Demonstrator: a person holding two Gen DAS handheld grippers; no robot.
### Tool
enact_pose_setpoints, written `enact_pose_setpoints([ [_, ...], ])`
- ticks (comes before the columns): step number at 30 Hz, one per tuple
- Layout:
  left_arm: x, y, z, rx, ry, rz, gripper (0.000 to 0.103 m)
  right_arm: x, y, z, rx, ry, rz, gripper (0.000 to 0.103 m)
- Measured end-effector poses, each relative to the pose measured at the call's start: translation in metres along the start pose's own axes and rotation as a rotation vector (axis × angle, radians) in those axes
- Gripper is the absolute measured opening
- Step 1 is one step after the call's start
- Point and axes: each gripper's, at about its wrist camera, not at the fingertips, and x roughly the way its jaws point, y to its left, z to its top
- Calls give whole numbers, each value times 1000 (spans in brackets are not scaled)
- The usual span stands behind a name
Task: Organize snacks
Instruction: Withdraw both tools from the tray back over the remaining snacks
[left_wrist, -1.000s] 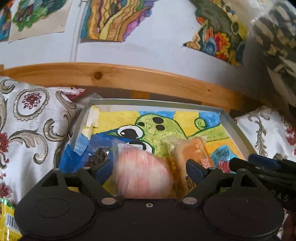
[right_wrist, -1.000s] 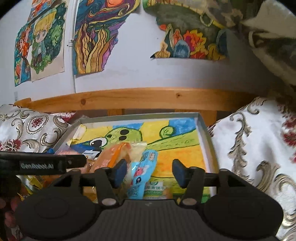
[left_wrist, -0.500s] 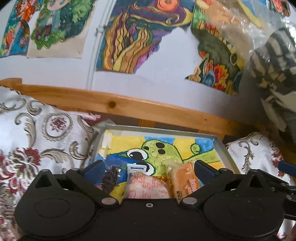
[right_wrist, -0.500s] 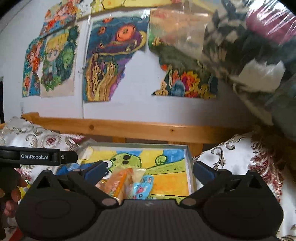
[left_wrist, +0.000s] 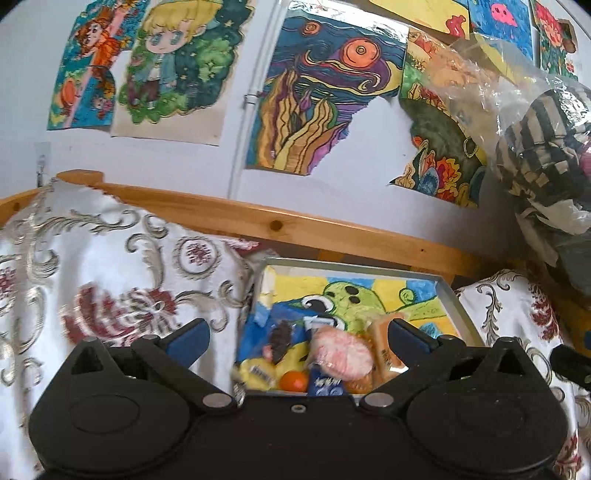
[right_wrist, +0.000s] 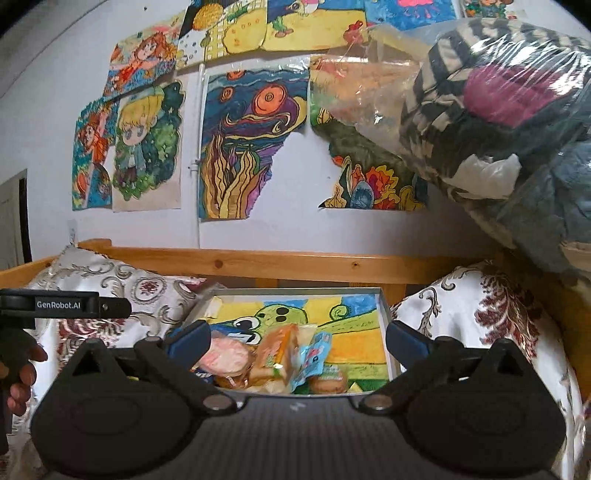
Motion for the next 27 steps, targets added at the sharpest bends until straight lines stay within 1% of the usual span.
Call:
enact_pose_setpoints([
  [9,-43,24,-21,2,21,18,102,-36,12,-21,27,19,13,103],
  [13,-58,35,-38,12,48,31,102,-45,21,-38,33,58,38,103],
  [19,-76,49,-70,46,105,52,102,-58,36,-68,19,140,70,103],
  [24,-87,60,-93,53,162,50,102,-62,46,-87,18,206,90,103],
  [27,-92,66,-105,39,191,49,102,-61,54,-98,6,235,99,103],
])
